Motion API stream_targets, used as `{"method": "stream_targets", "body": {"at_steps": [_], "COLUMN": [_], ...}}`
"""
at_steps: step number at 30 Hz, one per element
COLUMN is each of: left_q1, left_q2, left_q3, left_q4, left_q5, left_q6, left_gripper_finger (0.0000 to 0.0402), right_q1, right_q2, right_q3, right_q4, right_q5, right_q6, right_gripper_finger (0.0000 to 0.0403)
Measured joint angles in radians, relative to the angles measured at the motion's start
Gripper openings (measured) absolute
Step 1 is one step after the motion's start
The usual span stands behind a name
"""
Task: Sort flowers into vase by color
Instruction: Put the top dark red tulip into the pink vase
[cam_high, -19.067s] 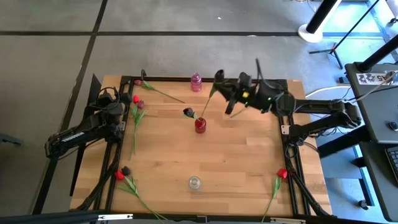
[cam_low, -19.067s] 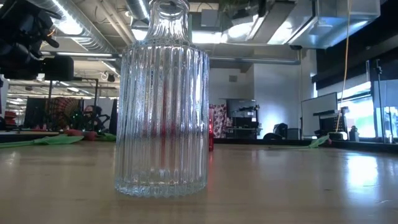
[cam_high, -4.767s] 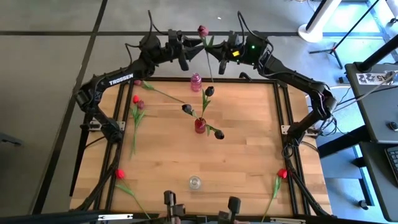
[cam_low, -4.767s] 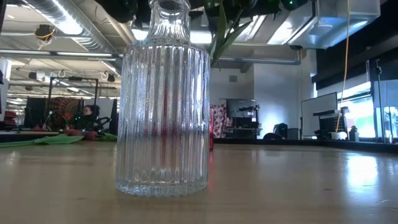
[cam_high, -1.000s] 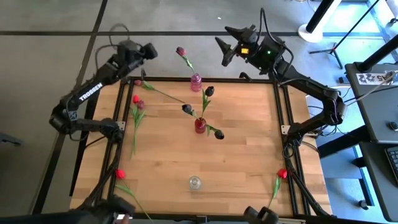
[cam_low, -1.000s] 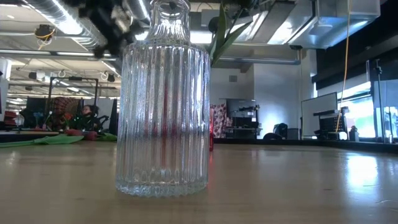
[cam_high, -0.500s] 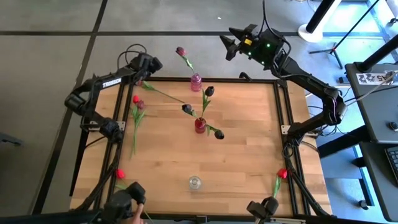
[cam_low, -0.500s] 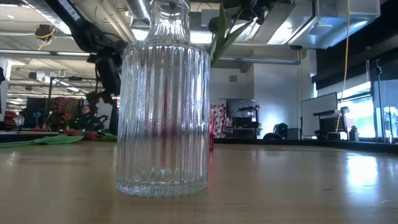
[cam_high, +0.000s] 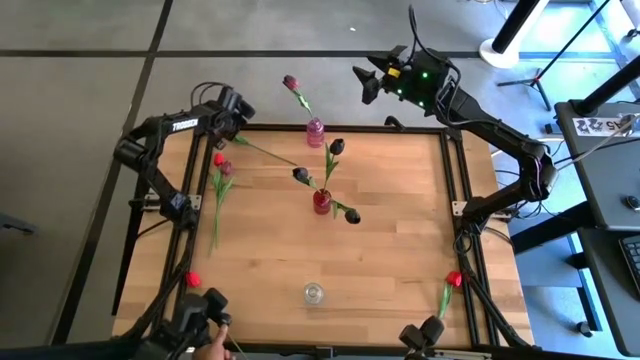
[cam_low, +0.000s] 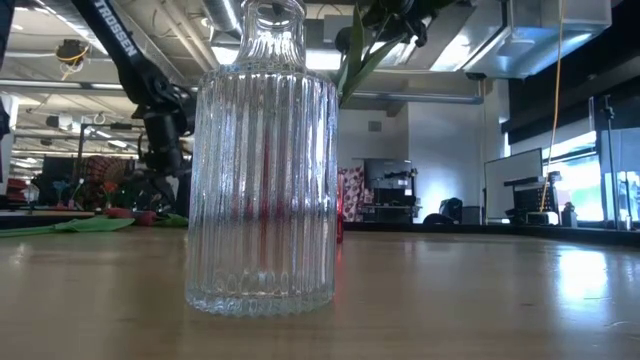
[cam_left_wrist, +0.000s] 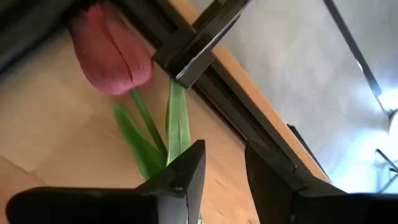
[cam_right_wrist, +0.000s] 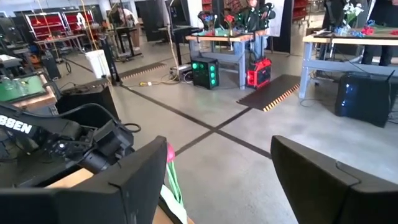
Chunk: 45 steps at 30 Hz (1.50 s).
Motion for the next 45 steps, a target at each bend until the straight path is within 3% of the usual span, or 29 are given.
{"method": "stream_targets", "body": {"at_steps": [7,12,16,26,35,41,45], "left_q1": [-0.019,-0.051,-0.05,-0.063,-0.138,-0.155,-0.194], "left_q2": [0.007,0.036,0.084,0.098,0.147,0.038,-0.123], "left_q3": [0.08,0.085,0.083,0.083,0.088,0.086,0.091], "left_q4": [-0.192,-0.175,-0.224,-0.199,-0.197,-0.198,-0.122], "left_q5": [0.061,0.058,0.118,0.083,0.098,0.117,0.01], "left_q6": [-0.044,-0.114,-0.143,-0.241,-0.238,-0.181,-0.001], "left_gripper_finger": [0.0109,0.0109,0.0109,0.0107,0.0017,0.0007,0.0006], "right_q1": [0.0,0.0,0.0,0.0,0.0,0.0,0.0], "right_q2": [0.002,0.002,0.002,0.002,-0.018,-0.08,-0.104], "right_q3": [0.0,0.0,0.0,0.0,0.0,0.0,0.001], "right_q4": [-0.026,-0.057,-0.057,-0.142,-0.175,-0.169,-0.159], "right_q5": [0.003,0.003,0.003,0.003,-0.023,-0.014,-0.03], "right_q6": [0.002,0.002,0.002,0.002,-0.123,-0.238,-0.283], "right_gripper_finger": [0.0285,0.0285,0.0285,0.0285,0.0285,0.0285,0.0285]}}
